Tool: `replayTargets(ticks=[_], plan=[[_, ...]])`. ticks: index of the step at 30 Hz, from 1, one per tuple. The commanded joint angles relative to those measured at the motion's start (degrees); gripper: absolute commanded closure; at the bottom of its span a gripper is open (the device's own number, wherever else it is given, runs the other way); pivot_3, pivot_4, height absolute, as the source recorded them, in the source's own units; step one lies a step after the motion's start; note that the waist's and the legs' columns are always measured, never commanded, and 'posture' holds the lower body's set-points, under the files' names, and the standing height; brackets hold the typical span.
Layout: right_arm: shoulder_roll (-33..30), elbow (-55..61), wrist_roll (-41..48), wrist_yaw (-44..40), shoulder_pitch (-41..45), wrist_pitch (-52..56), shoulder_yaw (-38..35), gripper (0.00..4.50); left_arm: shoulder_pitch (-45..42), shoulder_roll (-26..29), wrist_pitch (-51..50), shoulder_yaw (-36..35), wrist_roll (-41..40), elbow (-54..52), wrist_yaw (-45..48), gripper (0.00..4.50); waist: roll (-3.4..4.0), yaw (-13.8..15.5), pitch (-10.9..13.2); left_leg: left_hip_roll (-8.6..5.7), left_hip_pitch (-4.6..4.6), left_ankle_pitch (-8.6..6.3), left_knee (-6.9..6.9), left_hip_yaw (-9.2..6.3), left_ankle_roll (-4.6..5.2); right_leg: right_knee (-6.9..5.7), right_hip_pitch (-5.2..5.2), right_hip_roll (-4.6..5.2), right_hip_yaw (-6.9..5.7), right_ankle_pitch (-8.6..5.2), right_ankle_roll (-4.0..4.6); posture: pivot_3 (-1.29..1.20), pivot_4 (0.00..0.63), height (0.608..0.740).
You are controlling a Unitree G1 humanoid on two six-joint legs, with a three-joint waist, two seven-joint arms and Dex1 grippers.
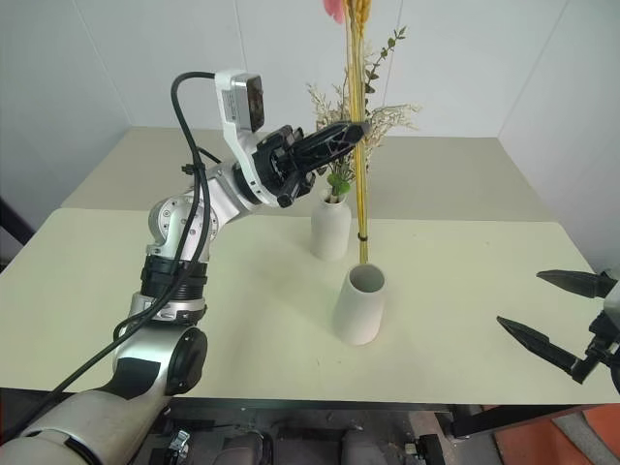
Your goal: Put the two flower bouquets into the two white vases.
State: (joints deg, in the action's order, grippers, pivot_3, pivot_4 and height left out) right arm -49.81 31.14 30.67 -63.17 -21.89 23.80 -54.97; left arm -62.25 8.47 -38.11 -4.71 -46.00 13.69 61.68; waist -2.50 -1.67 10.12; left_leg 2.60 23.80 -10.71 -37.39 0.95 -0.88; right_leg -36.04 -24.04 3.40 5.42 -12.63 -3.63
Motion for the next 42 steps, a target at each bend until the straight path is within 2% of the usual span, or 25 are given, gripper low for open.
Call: replayTargets(ticks=[1, 9, 19, 22, 28, 31, 34, 39, 42], plan=[[0.65, 2.12, 1.45, 1.49, -0.56, 0.39, -2.64, 0.0, 0.24, -0.05, 3.58, 1.3, 1.79, -0.51, 2.83, 4.48, 0.0, 0.03, 0.0, 0.0, 0.01, 0.0, 0.0, 0.0, 0.0, 0.01, 0.0, 0.0, 0.0, 0.0, 0.0, 0.0, 0.15, 0.74], [0.04, 1.57, 1.15, 3.08, -0.1, 0.26, -0.3, 0.0, 2.82, -1.97, 5.51, 4.59, 4.17, -1.46, 4.3, 4.48, 0.0, 0.28, 0.0, 0.0, 0.04, 0.0, 0.02, -0.02, 0.0, 0.03, -0.01, 0.01, -0.02, 0.0, 0.0, 0.0, 0.15, 0.74], [0.0, 1.35, -0.21, 3.89, 1.14, -0.58, 1.29, 0.0, 5.51, -1.56, 9.87, 8.09, 9.1, 1.03, 8.34, 4.48, 0.0, 0.43, 0.0, 0.0, 0.04, 0.0, 0.02, -0.02, 0.01, 0.04, -0.01, 0.01, -0.01, -0.01, 0.02, 0.0, 0.15, 0.74], [-0.03, 1.39, -0.1, 3.89, 0.86, -0.59, 1.15, 0.0, 5.92, -1.24, 9.25, 8.43, 9.21, 0.49, 9.14, 3.86, 0.0, 0.5, 0.0, 0.0, 0.04, 0.0, 0.03, -0.02, 0.01, 0.03, -0.02, 0.01, -0.01, -0.01, 0.02, 0.0, 0.15, 0.74], [-0.58, 0.67, -0.24, 3.82, 1.17, -0.6, 1.92, 0.0, 6.79, 0.96, 9.52, 10.55, 11.81, -0.55, 10.48, 1.89, 0.01, 0.48, -0.01, 0.0, 0.05, 0.0, 0.02, -0.03, 0.01, 0.03, -0.02, 0.01, -0.01, -0.01, 0.02, 0.0, 0.15, 0.74], [-1.08, 0.13, -0.4, 3.96, 1.99, -0.93, 2.72, 0.0, 7.52, 4.41, 9.61, 12.88, 15.25, -1.28, 10.68, 0.85, 0.01, 0.37, -0.01, 0.0, 0.04, 0.0, 0.03, -0.03, 0.01, 0.03, -0.02, 0.01, -0.01, -0.02, 0.03, 0.0, 0.15, 0.74], [-1.5, -0.51, -0.6, 4.05, 2.76, -1.22, 3.39, 0.0, 8.65, 7.44, 9.84, 13.32, 17.65, -2.01, 9.25, 0.02, 0.03, 0.14, -0.02, 0.01, 0.01, 0.0, 0.05, -0.03, 0.01, 0.02, -0.02, 0.0, 0.0, -0.02, 0.04, 0.0, 0.15, 0.74], [-2.36, -2.19, -0.97, 3.89, 4.55, -1.41, 5.11, 0.0, 12.4, 14.92, 10.02, 5.56, 13.56, -6.45, 10.39, 0.02, 0.04, -0.09, -0.02, 0.03, 0.05, 0.0, 0.08, -0.02, 0.01, 0.02, -0.07, 0.0, -0.01, -0.02, 0.03, 0.0, 0.15, 0.74], [-3.47, -3.99, -1.17, 3.63, 6.39, -1.85, 6.46, 0.0, 13.83, 22.29, 11.0, 1.18, 13.27, -8.31, 11.87, 0.02, 0.04, -0.58, -0.02, 0.07, 0.05, 0.0, 0.1, -0.02, 0.01, -0.03, -0.11, -0.02, -0.03, -0.02, 0.04, 0.0, 0.15, 0.74]])
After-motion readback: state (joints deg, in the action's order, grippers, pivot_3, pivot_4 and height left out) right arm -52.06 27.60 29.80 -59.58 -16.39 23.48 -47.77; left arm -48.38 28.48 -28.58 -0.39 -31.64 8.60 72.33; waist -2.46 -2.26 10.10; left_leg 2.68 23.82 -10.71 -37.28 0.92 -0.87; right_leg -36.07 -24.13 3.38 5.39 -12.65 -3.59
